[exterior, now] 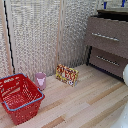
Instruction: Transport the gripper mindfully toward the orange-red bowl and clasp it to elevate with ease. Ensure your robot's arm aligns efficiently with the top drawer's opening. Carefully slide the orange-red bowl into the designated spot with precision. After confirmation, withdraw the gripper gently. Close the drawer smoothly by transitioning the gripper to its handle.
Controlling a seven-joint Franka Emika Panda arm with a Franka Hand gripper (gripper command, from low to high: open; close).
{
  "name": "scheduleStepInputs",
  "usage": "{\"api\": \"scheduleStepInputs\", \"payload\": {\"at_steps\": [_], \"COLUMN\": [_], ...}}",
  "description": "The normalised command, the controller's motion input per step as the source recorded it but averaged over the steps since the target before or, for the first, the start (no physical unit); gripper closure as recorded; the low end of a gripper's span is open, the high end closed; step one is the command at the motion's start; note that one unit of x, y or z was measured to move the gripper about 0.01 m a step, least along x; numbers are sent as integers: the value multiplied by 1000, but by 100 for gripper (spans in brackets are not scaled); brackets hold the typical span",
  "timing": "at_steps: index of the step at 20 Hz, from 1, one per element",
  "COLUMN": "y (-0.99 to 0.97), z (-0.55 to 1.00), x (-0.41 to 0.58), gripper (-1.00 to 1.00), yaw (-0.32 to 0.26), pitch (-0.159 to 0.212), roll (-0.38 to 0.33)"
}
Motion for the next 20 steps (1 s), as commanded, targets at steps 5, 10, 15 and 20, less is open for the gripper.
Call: {"api": "scheduleStepInputs", "payload": {"at_steps": [5,10,15,20], "y": [-25,-57,-31,0], "z": [-267,-271,-202,-125], "x": [12,0,-1,0], "gripper": [-100,-100,-100,-100], "yaw": [276,249,185,154], "pitch": [38,14,14,41], "roll": [-261,-328,-375,-375]}}
